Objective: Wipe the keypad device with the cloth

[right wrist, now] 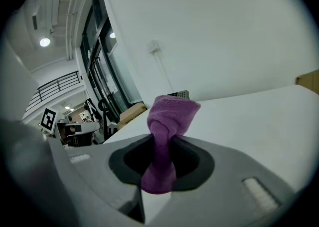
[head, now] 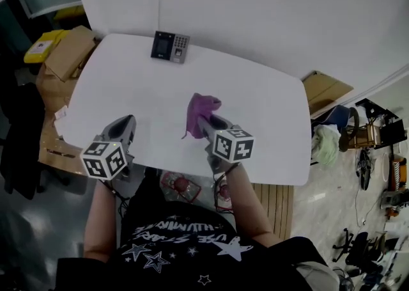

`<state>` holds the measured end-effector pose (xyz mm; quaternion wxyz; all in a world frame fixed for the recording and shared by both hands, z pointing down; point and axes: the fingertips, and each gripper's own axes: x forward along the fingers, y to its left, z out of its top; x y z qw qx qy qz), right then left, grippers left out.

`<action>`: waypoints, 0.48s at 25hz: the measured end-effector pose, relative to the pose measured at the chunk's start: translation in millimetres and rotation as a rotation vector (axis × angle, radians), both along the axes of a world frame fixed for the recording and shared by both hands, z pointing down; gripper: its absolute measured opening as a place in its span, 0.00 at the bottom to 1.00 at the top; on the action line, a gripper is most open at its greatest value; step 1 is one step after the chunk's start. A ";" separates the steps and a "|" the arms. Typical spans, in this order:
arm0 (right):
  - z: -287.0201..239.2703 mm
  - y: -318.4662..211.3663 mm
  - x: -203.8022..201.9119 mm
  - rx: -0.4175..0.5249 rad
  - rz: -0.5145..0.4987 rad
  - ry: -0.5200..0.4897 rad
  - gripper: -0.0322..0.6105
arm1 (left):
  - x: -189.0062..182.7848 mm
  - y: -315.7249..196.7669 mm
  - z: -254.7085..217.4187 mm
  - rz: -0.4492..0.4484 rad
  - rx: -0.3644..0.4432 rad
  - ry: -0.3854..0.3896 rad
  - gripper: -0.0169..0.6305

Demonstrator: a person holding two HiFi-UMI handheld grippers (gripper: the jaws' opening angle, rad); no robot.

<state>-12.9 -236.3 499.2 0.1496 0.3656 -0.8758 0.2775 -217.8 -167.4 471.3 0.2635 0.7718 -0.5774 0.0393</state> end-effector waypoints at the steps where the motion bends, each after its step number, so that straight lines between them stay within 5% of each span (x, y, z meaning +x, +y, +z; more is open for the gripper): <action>1: -0.6 -8.0 -5.8 -0.001 0.010 0.001 0.19 | -6.1 -9.3 0.3 0.009 -0.003 0.002 0.04; 12: -5.0 -82.7 -65.6 -0.006 0.061 0.028 0.19 | -63.8 -95.4 -1.7 0.078 0.001 0.017 0.04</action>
